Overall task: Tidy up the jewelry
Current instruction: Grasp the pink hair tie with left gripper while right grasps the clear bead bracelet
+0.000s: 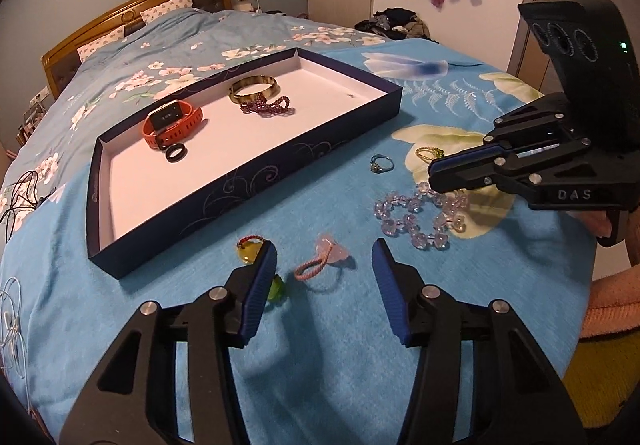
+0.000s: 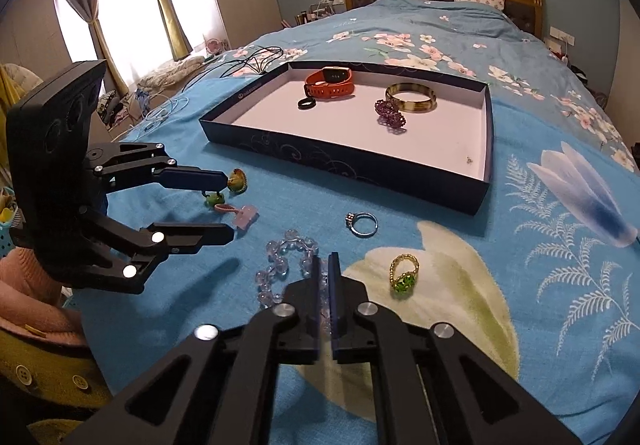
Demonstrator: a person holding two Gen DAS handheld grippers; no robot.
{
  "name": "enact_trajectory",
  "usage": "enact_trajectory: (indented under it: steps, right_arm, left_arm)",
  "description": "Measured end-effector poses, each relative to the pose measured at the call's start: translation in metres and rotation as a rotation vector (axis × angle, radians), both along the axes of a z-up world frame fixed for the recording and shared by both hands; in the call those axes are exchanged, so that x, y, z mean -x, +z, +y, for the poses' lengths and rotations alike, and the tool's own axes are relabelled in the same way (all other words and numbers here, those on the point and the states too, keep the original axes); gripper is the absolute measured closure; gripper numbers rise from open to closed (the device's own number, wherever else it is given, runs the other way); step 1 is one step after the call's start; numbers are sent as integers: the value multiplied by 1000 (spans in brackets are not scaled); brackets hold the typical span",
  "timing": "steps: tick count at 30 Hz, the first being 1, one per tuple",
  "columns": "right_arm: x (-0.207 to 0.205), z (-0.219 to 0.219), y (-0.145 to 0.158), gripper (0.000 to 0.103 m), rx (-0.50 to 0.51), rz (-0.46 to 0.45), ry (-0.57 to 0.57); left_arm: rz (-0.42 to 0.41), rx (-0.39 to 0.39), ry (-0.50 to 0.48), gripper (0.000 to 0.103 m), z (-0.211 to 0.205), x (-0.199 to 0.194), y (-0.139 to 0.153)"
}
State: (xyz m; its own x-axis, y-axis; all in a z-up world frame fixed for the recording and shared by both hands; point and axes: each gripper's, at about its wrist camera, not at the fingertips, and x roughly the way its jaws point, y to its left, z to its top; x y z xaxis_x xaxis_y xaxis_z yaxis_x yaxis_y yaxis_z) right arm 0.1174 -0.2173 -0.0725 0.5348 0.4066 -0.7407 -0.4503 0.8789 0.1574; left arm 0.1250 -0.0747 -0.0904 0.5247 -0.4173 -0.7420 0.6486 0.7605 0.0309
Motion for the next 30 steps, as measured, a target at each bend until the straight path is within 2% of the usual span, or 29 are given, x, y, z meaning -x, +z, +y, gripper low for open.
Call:
enact_trajectory:
  steps: [2,5,8,11,12,14,15,16,17,30]
  right_arm:
    - [-1,1,-1,72,7,-5,-7]
    - [-6,6,-6,72,28,15,3]
    - [-9,11,-12,73,52,33,19]
    - [-7,13,-12,90,60,30,32]
    - [-7,13,-12,90,60,31,32]
    - [-4,12,-12,92,60,28,32]
    - [-3,11,-11,97,59,26,30]
    - [-2,10,-10,97,48,23,29]
    - [-2,9,-9,97,35,22,28]
    - [3,-1,15,97,-79,-15,4]
  left_arm:
    - [10,0,-8,55,-2,-2,-1]
    - [37,-7,-10,56,-4,-7,-6]
    - [57,-9,-13,61,-5,-10,-9]
    - [75,-8,-4,69,-5,-14,-11]
    - [76,-5,-1,75,-4,-14,-11]
    - [80,1,4,78,-3,-15,-12]
    - [81,3,4,81,-3,-14,-11]
    - [79,2,8,86,-2,-14,-11]
    - [84,5,9,97,-2,-14,-11]
    - [88,89,54,99,15,-8,-1]
